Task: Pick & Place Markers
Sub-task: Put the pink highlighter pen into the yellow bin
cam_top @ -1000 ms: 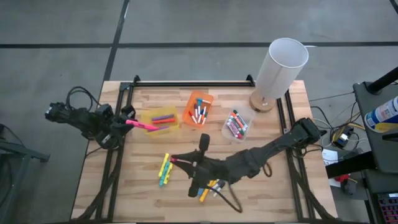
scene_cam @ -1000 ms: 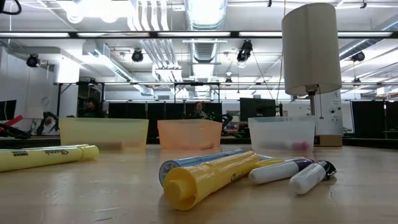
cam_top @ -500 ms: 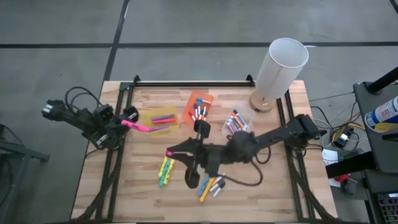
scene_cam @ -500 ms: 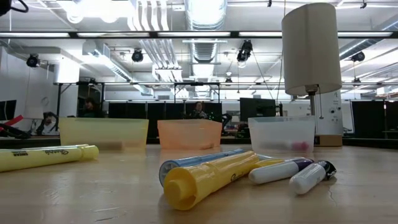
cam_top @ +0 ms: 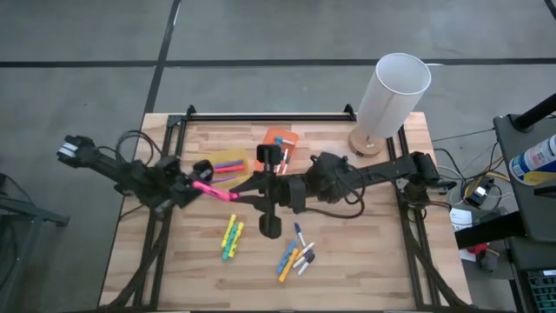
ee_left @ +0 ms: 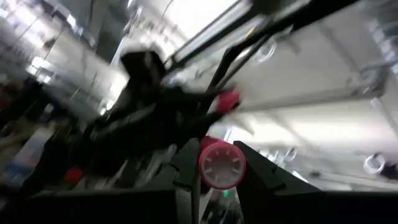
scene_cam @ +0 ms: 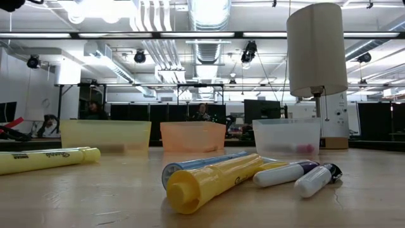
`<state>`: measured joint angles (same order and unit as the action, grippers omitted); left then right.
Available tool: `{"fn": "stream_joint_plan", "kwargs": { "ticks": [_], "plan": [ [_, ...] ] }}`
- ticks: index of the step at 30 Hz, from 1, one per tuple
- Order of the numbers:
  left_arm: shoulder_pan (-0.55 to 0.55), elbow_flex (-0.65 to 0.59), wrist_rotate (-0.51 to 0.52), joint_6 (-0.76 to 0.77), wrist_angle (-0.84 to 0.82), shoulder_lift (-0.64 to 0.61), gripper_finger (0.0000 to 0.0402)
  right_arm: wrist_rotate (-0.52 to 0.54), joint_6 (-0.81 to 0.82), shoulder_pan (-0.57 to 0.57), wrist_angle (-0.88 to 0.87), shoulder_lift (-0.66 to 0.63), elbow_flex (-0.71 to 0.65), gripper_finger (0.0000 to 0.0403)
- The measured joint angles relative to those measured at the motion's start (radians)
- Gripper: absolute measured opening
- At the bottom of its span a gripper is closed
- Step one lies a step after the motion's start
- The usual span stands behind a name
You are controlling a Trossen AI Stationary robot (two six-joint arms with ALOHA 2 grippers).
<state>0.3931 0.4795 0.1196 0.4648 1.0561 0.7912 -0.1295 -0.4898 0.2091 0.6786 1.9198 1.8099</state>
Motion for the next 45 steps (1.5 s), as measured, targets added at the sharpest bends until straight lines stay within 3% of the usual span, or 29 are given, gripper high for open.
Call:
{"fn": "stream_joint_plan", "kwargs": {
  "ticks": [19,45],
  "plan": [
    [-0.001,0.022,-0.002,-0.026,0.063,-0.015,0.0069,-0.013,-0.015,0.006,0.026,0.000,0.000,0.0041],
    [-0.014,0.112,-0.023,-0.022,0.051,0.083,0.0069,-0.066,0.016,-0.007,0.044,0.000,0.000,0.0040]
  ]
}}
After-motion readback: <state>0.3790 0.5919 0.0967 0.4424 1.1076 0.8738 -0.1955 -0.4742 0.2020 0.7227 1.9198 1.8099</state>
